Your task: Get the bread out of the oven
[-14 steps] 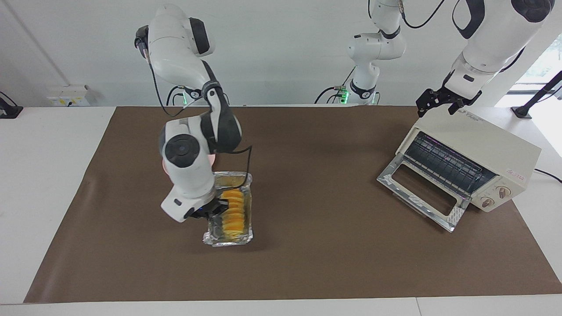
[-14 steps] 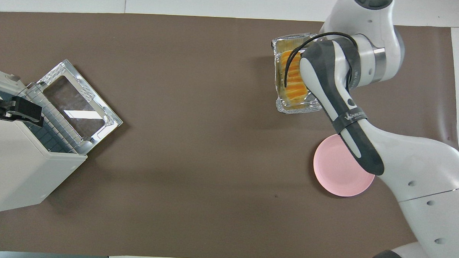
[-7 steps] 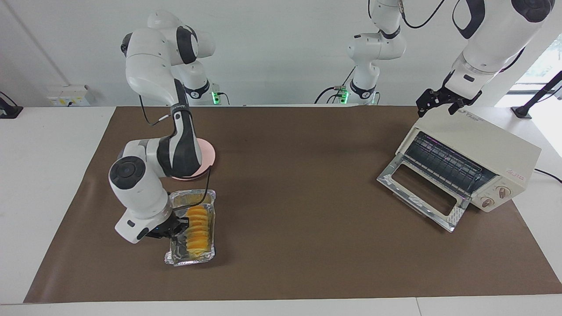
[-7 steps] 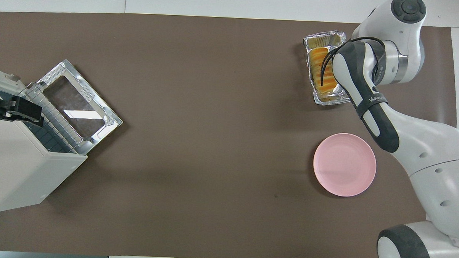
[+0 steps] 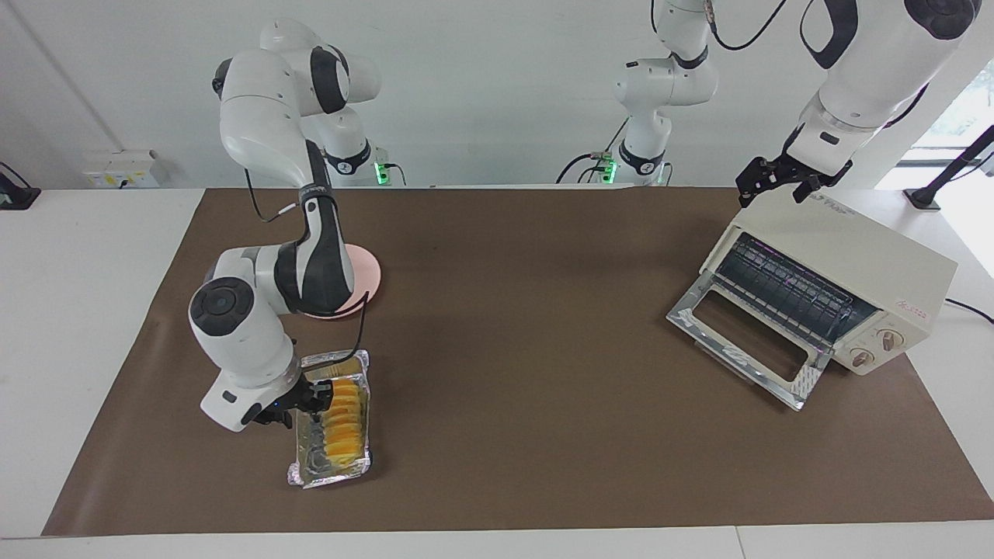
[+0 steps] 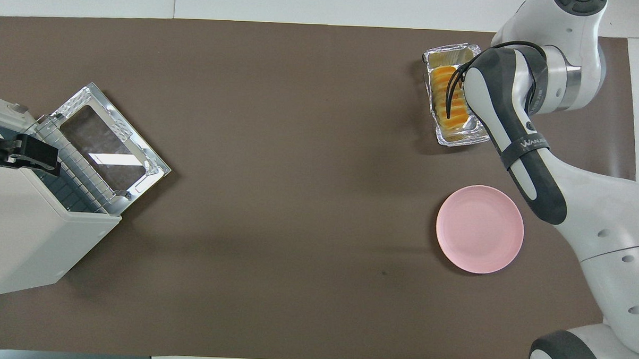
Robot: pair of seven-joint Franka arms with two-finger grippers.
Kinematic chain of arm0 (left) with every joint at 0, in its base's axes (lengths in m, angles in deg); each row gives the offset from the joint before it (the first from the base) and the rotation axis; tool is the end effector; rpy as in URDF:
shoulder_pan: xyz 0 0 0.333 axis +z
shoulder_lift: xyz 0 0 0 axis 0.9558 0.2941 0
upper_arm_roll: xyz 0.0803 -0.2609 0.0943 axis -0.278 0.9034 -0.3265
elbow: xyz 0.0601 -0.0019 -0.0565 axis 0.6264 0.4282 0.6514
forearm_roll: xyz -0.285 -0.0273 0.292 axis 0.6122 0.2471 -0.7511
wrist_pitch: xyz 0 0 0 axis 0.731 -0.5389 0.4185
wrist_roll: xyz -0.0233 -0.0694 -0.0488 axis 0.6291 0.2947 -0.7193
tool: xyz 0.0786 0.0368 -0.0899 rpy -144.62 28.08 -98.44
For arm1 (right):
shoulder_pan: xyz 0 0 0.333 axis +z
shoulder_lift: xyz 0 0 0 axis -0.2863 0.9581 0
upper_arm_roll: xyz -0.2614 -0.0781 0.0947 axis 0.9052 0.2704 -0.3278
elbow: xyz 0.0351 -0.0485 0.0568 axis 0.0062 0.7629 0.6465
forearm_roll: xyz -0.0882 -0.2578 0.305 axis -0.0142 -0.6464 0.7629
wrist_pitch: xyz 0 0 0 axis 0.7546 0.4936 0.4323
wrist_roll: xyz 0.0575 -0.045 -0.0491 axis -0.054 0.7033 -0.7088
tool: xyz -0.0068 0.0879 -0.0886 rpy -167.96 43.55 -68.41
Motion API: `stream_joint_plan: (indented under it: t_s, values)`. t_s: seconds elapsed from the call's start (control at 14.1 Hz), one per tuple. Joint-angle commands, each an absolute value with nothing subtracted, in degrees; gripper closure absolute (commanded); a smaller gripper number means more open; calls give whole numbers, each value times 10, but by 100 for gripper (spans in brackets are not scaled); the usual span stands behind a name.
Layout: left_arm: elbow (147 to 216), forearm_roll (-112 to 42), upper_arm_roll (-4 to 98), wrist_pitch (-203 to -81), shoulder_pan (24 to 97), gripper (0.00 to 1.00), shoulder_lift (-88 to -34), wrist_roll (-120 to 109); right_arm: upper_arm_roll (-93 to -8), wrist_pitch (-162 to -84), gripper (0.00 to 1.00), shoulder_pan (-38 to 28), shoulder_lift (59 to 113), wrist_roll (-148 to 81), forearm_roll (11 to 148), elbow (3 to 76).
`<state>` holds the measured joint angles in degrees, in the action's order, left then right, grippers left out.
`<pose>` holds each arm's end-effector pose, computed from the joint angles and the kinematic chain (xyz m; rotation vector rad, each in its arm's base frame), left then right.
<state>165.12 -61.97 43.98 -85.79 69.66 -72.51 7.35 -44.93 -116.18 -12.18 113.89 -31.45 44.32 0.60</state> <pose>0.5441 -0.0302 0.5635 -3.0905 0.0161 0.2271 0.7545 0.0692 0.3241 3.0698 0.3536 0.0694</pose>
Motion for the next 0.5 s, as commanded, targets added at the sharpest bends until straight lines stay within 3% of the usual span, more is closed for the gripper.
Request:
stream_joint_plan:
  t_s: [0.0,0.28,0.43]
  values:
    - [1658,-612,442,-852,703,0,-736,80,-452,-1177,4,-107,1129,-275,423,35]
    - [1658,-612,442,-852,703,0,-736,80,-451,-1271,5,-107,1102,-274,420,138]
    - [1658,-612,442,-853,703,0,-736,80,-451,-1299,13,-107,1092,-274,412,166]
